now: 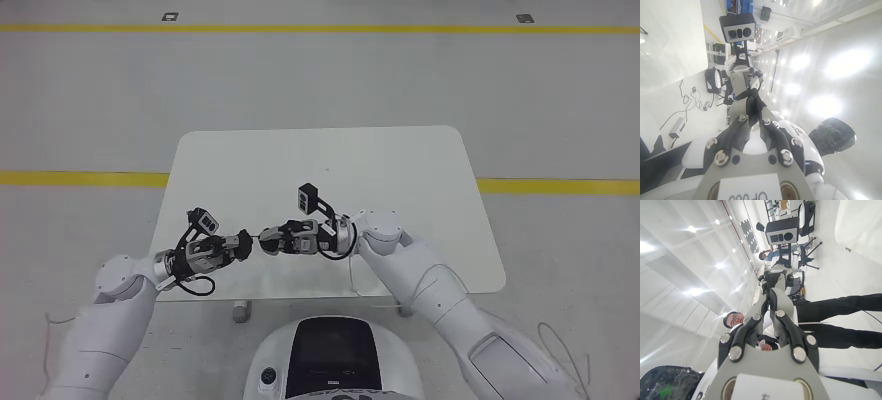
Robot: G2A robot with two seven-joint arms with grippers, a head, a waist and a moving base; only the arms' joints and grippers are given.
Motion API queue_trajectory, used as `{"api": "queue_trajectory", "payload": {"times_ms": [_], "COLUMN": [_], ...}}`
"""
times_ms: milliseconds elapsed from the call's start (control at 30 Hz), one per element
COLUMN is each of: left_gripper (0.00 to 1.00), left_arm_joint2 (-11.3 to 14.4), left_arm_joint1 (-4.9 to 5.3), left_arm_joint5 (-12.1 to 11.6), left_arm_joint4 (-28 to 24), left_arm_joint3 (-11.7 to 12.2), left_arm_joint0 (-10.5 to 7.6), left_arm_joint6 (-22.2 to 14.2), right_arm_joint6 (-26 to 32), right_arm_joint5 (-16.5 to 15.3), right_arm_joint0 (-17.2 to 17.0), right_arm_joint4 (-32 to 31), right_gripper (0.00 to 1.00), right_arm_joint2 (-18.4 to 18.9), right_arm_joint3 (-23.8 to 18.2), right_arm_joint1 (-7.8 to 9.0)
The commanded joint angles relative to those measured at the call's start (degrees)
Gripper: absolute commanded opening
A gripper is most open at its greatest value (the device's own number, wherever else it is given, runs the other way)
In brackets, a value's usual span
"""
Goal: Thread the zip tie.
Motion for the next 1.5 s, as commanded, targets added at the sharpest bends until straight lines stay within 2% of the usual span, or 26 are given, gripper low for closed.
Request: {"api": "queue_trajectory", "payload": {"times_ms": [0, 33, 100, 267, 333, 1000, 1367, 1467], "left_gripper": [0.00, 0.02, 0.12, 0.23, 0.31, 0.18, 0.15, 0.09], "left_arm_joint2": [0.0, 0.0, 0.1, 0.2, 0.2, 0.3, 0.5, 0.6], "left_arm_joint1": [0.05, 0.07, 0.11, 0.22, 0.27, 0.72, 0.93, 0.99], "left_arm_joint5": [-0.1, -0.1, -0.1, -0.1, -0.2, -0.6, -1.0, -1.1], "left_arm_joint4": [0.0, -0.1, -0.1, -0.4, -0.5, -0.9, -0.9, -0.9], "left_arm_joint3": [0.0, 0.0, -0.1, -0.1, -0.1, 0.0, -0.3, -0.3], "left_arm_joint0": [0.04, 0.04, 0.05, 0.08, 0.09, 0.49, 0.79, 0.95], "left_arm_joint6": [0.1, 0.1, 0.0, -0.3, -0.4, -0.7, -0.7, -0.7], "right_arm_joint6": [0.2, 0.2, 0.2, -0.1, -0.2, 0.7, 0.7, 0.6], "right_arm_joint5": [0.2, 0.2, 0.2, 0.1, -0.1, 1.0, 1.3, 1.3], "right_arm_joint0": [-0.2, -0.3, -0.4, -0.5, -0.5, -0.7, -1.2, -1.3], "right_arm_joint4": [0.0, 0.0, 0.0, 0.1, 0.2, 0.3, 0.2, 0.3], "right_gripper": [0.00, 0.00, 0.00, 0.00, 0.00, 0.00, 0.00, 0.00], "right_arm_joint2": [0.0, 0.0, 0.0, -0.2, -0.3, -0.9, -1.4, -1.4], "right_arm_joint3": [-0.5, -0.6, -0.9, -1.1, -1.2, -2.0, -2.5, -2.5], "right_arm_joint1": [0.09, 0.12, 0.13, 0.10, 0.09, 0.26, 0.36, 0.39]}}
